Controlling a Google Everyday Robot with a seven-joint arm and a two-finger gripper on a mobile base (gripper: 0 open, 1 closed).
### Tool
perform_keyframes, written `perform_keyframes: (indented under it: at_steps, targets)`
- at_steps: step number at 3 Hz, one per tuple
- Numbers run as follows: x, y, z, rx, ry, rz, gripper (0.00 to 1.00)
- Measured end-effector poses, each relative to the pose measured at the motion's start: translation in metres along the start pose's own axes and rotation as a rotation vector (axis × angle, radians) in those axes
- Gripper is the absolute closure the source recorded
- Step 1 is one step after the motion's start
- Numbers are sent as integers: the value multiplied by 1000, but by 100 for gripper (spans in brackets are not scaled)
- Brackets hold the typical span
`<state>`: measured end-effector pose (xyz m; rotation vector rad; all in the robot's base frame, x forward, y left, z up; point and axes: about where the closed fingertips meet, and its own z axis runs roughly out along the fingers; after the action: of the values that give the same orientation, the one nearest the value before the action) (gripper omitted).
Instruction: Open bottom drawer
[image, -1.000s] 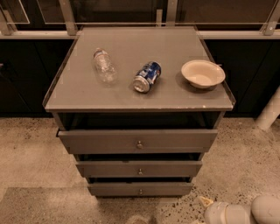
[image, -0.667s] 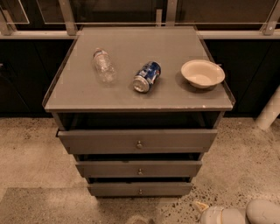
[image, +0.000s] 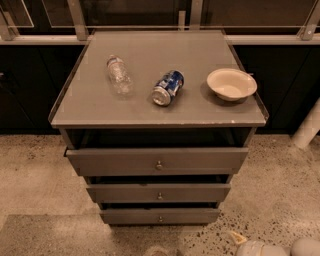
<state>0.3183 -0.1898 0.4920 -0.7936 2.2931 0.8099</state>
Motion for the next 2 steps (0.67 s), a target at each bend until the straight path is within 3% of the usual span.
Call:
perform_keyframes:
  at_steps: [1, 2]
  targets:
    - [18, -25, 40, -65, -61, -6, 0]
    - [30, -73, 117, -145, -91, -18, 0]
